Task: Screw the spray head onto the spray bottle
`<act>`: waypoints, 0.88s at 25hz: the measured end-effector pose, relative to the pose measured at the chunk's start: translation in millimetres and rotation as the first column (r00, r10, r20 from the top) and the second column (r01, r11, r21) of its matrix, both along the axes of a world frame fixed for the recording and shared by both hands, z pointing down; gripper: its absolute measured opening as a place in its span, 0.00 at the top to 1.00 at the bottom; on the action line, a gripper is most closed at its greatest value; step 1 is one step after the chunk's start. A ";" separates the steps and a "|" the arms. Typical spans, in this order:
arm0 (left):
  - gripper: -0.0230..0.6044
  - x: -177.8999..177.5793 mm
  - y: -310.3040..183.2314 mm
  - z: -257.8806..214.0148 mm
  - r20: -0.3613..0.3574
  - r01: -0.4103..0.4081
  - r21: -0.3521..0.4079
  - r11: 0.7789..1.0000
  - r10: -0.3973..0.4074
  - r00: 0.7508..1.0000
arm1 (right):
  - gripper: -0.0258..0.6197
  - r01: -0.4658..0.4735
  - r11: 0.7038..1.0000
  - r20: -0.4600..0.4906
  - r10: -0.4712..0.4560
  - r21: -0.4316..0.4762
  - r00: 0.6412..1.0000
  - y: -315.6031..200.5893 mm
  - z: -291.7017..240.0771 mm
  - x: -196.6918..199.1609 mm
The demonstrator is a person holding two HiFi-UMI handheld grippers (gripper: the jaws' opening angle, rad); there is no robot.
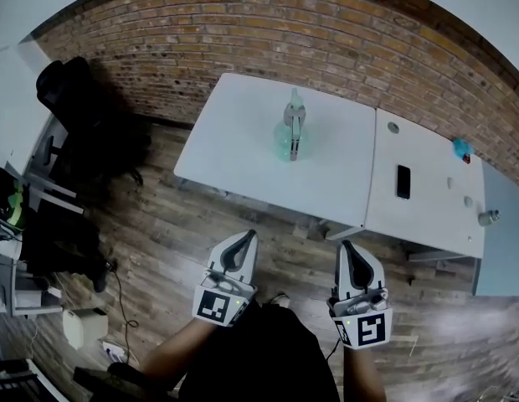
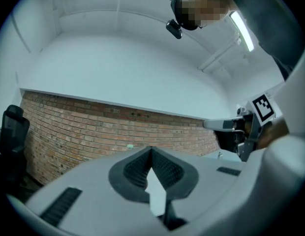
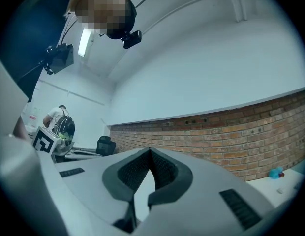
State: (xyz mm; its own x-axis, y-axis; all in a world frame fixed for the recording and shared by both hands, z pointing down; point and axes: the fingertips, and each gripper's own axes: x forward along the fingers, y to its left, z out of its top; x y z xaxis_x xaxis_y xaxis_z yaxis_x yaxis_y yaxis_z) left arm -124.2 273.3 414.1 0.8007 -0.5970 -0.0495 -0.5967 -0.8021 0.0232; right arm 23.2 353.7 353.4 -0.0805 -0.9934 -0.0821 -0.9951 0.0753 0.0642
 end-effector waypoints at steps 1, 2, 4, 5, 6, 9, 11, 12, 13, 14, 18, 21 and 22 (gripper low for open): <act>0.96 3.0 8.4 2.5 0.004 -0.004 -0.012 1.000 0.004 1.000 | 0.95 -0.008 1.000 -0.005 0.008 -0.006 1.000 10.0 -0.3 1.8; 0.96 6.7 17.1 5.6 0.017 -0.014 -0.029 0.999 0.015 1.000 | 0.95 -0.020 1.000 -0.008 0.020 -0.011 1.000 19.8 -0.5 3.4; 0.96 9.7 29.4 10.2 0.028 -0.031 -0.051 0.998 0.033 0.999 | 0.95 -0.038 0.999 -0.009 0.038 -0.013 0.999 33.3 0.2 0.8; 0.96 8.5 32.2 11.1 0.021 -0.030 -0.058 0.998 0.031 0.999 | 0.95 -0.038 0.999 -0.011 0.038 -0.014 0.999 36.5 1.1 -3.9; 0.96 6.6 34.0 10.9 0.008 -0.024 -0.066 0.998 0.024 1.000 | 0.95 -0.032 0.999 -0.017 0.031 -0.015 0.999 38.5 1.7 -9.9; 0.96 2.4 40.4 6.8 -0.025 -0.008 -0.060 0.998 0.006 1.000 | 0.95 -0.002 1.000 -0.040 0.002 -0.013 0.999 43.3 0.4 -27.1; 0.96 0.5 44.5 6.8 -0.022 -0.008 -0.037 0.999 0.007 1.000 | 0.95 0.000 1.000 -0.046 -0.001 -0.005 0.999 44.1 0.1 -32.4; 0.96 -0.9 45.8 7.7 -0.020 -0.008 -0.031 0.999 0.007 1.000 | 0.95 -0.005 1.000 -0.043 0.005 -0.003 0.999 43.8 0.3 -33.0; 0.96 -3.0 46.5 8.5 -0.021 -0.006 -0.030 1.000 0.005 1.000 | 0.95 -0.013 1.000 -0.038 0.013 -0.003 0.999 43.4 0.6 -32.8; 0.96 -5.6 46.8 8.5 -0.023 -0.003 -0.031 1.000 0.002 1.000 | 0.95 -0.020 1.000 -0.032 0.020 -0.003 0.999 42.8 0.6 -32.6; 0.96 -18.5 44.0 5.2 -0.027 0.016 -0.028 0.999 -0.017 0.999 | 0.95 -0.014 1.000 -0.008 0.014 -0.001 1.000 39.0 0.6 -41.2; 0.96 -23.5 43.2 5.2 -0.020 0.020 -0.033 0.999 -0.020 1.000 | 0.95 0.007 1.000 0.007 -0.007 0.005 1.000 36.8 0.4 -53.1; 0.96 -24.1 43.2 4.6 -0.018 0.019 -0.030 0.999 -0.019 1.000 | 0.95 0.013 1.000 0.007 -0.013 0.005 1.000 35.6 0.1 -56.7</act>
